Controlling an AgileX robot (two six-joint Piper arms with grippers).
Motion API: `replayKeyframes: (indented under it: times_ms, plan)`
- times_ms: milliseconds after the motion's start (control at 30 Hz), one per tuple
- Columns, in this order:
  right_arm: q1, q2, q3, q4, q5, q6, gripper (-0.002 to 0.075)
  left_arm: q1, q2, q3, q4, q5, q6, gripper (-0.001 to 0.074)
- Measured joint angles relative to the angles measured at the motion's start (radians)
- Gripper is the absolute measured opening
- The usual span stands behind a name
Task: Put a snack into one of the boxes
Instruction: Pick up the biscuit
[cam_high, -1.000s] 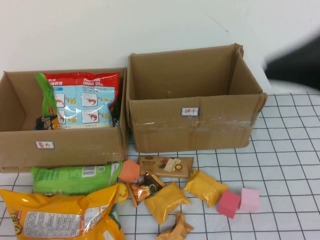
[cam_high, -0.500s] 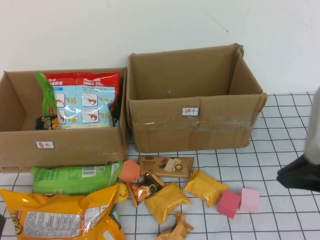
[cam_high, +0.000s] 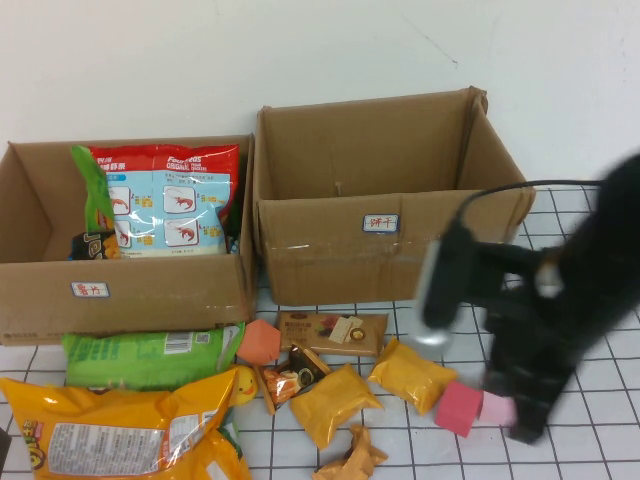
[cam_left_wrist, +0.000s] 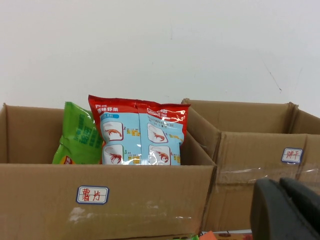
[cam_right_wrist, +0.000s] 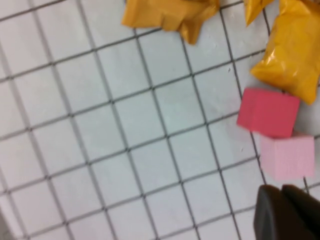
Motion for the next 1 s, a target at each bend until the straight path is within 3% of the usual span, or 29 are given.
replayKeyframes:
  times_ms: [133,200,367,433,567,1000]
  plan:
    - [0.007,0.14,-0.094,-0.015,-0.006,0.041,0.0084,0.0,0.0,0.0,0.0,0.0,0.004,-0.0003]
    - [0.007,0.198,-0.137,-0.018,-0.017,0.043,0.0183,0.0,0.0,0.0,0.0,0.0,0.004,-0.0003]
    - [0.007,0.334,-0.202,-0.027,-0.087,0.11,0.0538,0.0,0.0,0.0,0.0,0.0,0.006,-0.0003]
    - [0.007,0.379,-0.223,-0.044,-0.108,0.166,0.0605,0.0,0.0,0.0,0.0,0.002,0.006,-0.0003]
    - [0.007,0.466,-0.28,-0.073,-0.112,0.239,0.0645,0.0,0.0,0.0,0.0,0.002,0.006,-0.0003]
    - [-0.045,0.626,-0.396,-0.038,-0.112,0.277,0.0653,0.0,0.0,0.0,0.0,0.007,0.006,-0.0003]
